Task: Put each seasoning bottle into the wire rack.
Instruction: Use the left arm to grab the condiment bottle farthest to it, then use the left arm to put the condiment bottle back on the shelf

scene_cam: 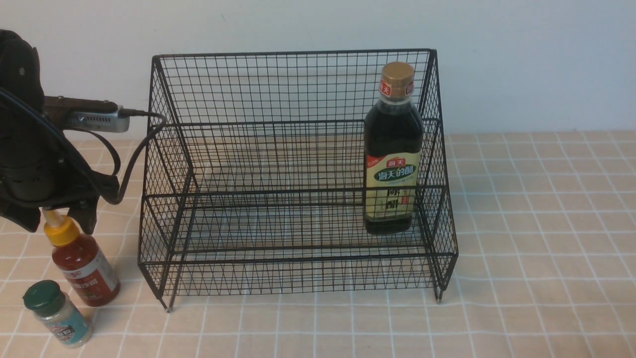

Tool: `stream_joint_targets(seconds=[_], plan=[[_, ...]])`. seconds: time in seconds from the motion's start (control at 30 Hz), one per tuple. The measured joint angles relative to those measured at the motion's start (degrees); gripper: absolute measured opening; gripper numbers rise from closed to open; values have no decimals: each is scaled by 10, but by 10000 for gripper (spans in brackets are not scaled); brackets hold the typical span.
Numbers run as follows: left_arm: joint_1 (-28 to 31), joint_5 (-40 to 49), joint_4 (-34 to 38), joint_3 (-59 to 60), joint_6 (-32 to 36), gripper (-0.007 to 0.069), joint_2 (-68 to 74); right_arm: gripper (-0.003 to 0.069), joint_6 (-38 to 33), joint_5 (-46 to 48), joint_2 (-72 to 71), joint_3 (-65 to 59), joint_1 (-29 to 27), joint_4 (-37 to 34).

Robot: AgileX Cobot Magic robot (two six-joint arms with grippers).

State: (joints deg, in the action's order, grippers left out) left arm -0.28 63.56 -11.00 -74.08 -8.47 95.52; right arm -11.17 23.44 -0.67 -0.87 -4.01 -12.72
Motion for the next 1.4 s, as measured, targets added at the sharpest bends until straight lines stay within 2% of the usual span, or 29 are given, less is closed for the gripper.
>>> stream_joint_targets(seconds=[0.27, 0.37, 0.53, 1.0, 1.27, 1.4], plan=[[0, 6, 1, -1, 0, 475, 15, -15, 0, 0, 0, 0, 0, 0], [0, 6, 1, -1, 0, 426, 18, -15, 0, 0, 0, 0, 0, 0], [0, 5, 0, -2, 0, 293, 18, -15, -1, 0, 0, 0, 0, 0], [0, 7, -2, -5, -7, 293, -15, -15, -1, 0, 0, 0, 0, 0], [0, 72, 18, -97, -13, 293, -79, -15, -1, 0, 0, 0, 0, 0], [-22, 81, 27, -142, -13, 290, -116, -15, -1, 0, 0, 0, 0, 0]])
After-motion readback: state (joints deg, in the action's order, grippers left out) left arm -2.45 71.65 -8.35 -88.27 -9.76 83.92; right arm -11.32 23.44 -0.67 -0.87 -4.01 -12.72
